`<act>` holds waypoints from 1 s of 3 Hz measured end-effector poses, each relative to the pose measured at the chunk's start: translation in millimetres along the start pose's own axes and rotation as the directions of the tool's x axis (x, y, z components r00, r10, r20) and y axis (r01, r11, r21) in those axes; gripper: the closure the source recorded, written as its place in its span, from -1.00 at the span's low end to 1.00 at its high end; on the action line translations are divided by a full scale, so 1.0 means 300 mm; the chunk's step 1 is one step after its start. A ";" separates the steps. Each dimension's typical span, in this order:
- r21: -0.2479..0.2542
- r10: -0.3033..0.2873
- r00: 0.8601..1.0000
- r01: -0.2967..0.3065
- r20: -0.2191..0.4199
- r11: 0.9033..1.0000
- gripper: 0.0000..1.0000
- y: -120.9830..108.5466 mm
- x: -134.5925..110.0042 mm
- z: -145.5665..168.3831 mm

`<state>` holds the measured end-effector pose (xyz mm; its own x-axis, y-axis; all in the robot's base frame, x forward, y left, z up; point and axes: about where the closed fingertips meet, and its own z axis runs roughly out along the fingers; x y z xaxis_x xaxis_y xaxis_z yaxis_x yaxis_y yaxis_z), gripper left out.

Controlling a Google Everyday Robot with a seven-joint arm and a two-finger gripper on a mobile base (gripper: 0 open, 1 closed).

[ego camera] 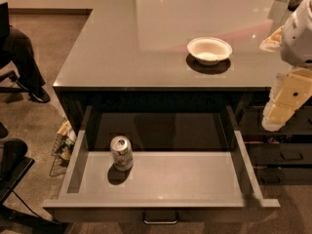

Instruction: Pick 7up can from top drawer and place on counter

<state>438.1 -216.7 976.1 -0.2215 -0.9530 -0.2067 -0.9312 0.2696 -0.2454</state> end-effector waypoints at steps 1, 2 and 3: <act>0.000 0.000 1.000 0.000 0.000 1.000 -1.00 0.000 0.000 0.000; 0.006 0.013 0.995 -0.014 0.099 1.000 -1.00 -0.013 -0.044 0.028; -0.035 0.024 0.928 -0.011 0.373 0.999 -1.00 -0.001 -0.151 0.236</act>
Offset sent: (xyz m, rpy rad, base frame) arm 0.0344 0.0464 -0.0147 0.3763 -0.1044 0.0421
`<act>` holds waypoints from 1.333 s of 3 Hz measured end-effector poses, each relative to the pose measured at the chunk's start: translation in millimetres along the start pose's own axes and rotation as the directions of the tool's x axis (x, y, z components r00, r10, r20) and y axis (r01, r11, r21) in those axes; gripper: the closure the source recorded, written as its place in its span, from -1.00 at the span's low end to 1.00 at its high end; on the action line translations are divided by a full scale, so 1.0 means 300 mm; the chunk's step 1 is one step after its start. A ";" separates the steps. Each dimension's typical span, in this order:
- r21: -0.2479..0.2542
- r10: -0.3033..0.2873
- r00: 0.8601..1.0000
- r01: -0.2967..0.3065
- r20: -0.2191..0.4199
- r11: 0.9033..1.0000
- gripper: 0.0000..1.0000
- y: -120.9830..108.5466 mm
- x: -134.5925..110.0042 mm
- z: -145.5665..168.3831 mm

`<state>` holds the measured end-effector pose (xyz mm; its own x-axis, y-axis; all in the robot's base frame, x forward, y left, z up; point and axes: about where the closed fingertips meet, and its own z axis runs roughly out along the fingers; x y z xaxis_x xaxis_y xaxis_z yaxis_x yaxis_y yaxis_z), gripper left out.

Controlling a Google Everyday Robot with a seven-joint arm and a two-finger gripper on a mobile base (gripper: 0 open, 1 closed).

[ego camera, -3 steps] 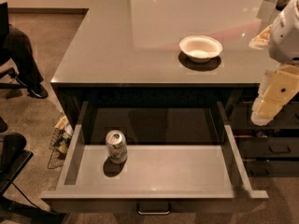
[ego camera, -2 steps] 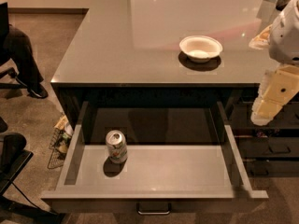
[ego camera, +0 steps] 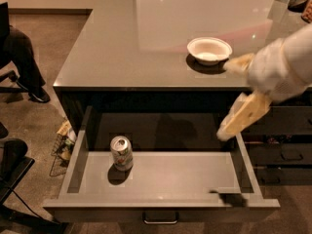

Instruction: Pick 7up can from top drawer and place on counter

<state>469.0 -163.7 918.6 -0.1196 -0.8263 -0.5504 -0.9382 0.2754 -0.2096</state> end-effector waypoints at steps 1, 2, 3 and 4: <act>-0.013 0.007 0.967 -0.004 0.253 1.000 -1.00 0.015 -0.018 0.190; 0.051 0.018 0.882 -0.048 0.471 0.998 -1.00 0.019 -0.105 0.259; 0.064 -0.006 0.715 -0.055 0.700 0.996 -1.00 0.021 -0.390 0.293; 0.055 -0.018 0.709 -0.029 0.705 0.998 -1.00 0.050 -0.438 0.286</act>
Offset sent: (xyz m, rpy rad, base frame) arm 0.0508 0.1628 0.0336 1.0037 -0.4130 -0.0056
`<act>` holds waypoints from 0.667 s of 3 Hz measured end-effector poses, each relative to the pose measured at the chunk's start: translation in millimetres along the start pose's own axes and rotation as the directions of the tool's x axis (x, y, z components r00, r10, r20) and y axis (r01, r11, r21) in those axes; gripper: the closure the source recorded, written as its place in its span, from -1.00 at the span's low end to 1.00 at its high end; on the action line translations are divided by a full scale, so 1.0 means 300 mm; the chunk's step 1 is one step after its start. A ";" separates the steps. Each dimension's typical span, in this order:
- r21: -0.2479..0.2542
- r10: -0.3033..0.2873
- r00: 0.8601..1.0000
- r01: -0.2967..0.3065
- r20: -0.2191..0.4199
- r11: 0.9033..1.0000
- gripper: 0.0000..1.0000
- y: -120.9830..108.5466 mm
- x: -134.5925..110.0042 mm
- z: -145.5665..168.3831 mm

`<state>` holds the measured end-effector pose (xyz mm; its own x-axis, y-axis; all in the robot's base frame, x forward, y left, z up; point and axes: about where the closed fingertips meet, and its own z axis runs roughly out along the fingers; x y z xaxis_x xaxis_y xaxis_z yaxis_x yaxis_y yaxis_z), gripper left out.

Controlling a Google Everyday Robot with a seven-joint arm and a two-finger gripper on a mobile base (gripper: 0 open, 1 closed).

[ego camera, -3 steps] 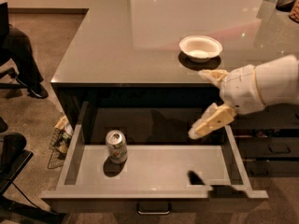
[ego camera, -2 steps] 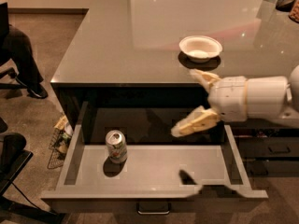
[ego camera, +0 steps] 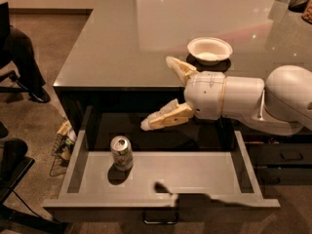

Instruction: Pick 7up can from top drawer and place on counter

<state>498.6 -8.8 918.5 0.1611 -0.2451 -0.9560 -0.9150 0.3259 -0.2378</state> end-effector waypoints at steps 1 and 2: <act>0.022 0.065 0.990 -0.063 -0.121 0.998 -1.00 0.033 0.251 0.033; 0.039 0.115 0.978 -0.110 -0.173 0.993 -1.00 0.094 0.430 0.090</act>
Offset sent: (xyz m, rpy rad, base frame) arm 0.0030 0.0076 -0.2064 -0.1475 0.2265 -0.1358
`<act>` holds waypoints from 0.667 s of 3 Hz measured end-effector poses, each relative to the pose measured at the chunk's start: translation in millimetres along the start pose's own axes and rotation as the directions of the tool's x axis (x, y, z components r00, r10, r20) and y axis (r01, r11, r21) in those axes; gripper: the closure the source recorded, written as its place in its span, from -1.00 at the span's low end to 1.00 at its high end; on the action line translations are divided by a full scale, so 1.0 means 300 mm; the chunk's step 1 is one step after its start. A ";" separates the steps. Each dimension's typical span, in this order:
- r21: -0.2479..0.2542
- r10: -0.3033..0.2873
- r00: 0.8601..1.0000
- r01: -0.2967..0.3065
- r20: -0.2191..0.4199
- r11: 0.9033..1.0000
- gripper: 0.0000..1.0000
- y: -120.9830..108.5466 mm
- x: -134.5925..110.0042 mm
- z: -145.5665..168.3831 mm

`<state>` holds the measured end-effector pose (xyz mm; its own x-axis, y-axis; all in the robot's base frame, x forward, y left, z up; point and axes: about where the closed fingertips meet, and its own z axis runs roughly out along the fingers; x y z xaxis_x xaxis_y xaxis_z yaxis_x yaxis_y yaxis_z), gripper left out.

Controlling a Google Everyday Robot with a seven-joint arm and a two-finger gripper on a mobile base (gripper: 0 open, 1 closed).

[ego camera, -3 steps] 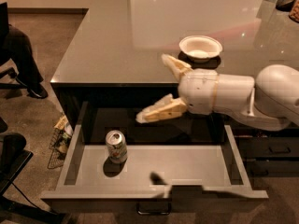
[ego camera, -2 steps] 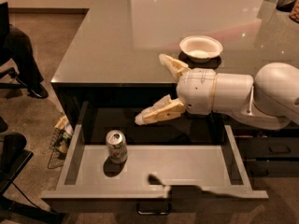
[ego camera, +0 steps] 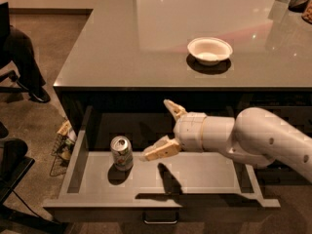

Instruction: Pick 7up can from top drawer and place on counter

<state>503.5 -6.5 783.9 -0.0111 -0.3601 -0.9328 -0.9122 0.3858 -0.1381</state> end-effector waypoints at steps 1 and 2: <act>-0.036 0.010 1.000 -0.011 -0.013 0.999 -1.00 0.026 0.096 0.123; -0.100 0.003 1.000 -0.003 -0.007 0.995 -1.00 0.048 0.141 0.260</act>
Offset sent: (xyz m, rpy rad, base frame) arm 0.0324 0.0969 -0.1008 0.0012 0.0589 0.1717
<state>521.7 50.0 716.4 -0.0162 -0.3648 -0.9309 -0.9487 0.2997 -0.1009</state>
